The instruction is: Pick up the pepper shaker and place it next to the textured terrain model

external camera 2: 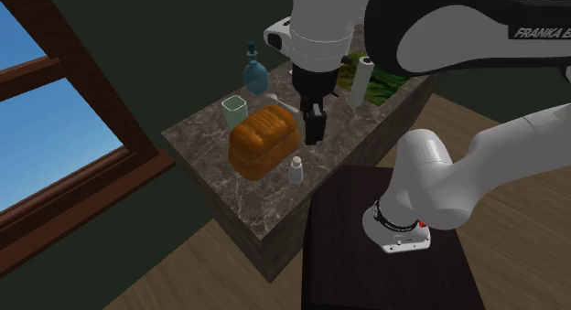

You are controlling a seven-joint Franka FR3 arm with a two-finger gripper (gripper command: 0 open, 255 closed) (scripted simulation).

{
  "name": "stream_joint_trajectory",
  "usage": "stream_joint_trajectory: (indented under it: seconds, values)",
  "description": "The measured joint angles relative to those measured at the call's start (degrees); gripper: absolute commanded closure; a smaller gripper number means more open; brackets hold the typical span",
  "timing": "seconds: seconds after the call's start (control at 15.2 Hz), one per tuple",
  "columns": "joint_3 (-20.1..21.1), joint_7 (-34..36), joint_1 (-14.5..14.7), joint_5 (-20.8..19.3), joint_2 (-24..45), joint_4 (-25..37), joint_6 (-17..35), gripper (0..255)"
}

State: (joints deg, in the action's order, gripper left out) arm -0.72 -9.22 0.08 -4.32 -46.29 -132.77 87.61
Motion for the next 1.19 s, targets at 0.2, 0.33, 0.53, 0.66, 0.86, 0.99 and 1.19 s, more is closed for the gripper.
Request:
stream_joint_trajectory:
  seconds: [0.2,0.33,0.53,0.66,0.86,0.99,1.19]
  values:
    - [-0.22,0.52,-0.41,-0.29,-0.6,-2.83,2.22,0]
    - [-0.54,1.31,-1.03,-0.71,-0.71,-6.13,5.41,0]
    - [-1.3,2.45,-2.2,-1.63,-0.08,-11.26,11.17,0]
    - [-1.84,3.19,-3.08,-2.32,-0.29,-15.03,14.8,0]
    - [-2.66,4.44,-4.44,-3.38,1.68,-19.24,21.01,0]
    - [-3.12,5.42,-5.39,-4.12,2.6,-22.46,25.18,0]
    - [-3.94,6.93,-6.95,-5.43,6.01,-26.19,32.35,0]
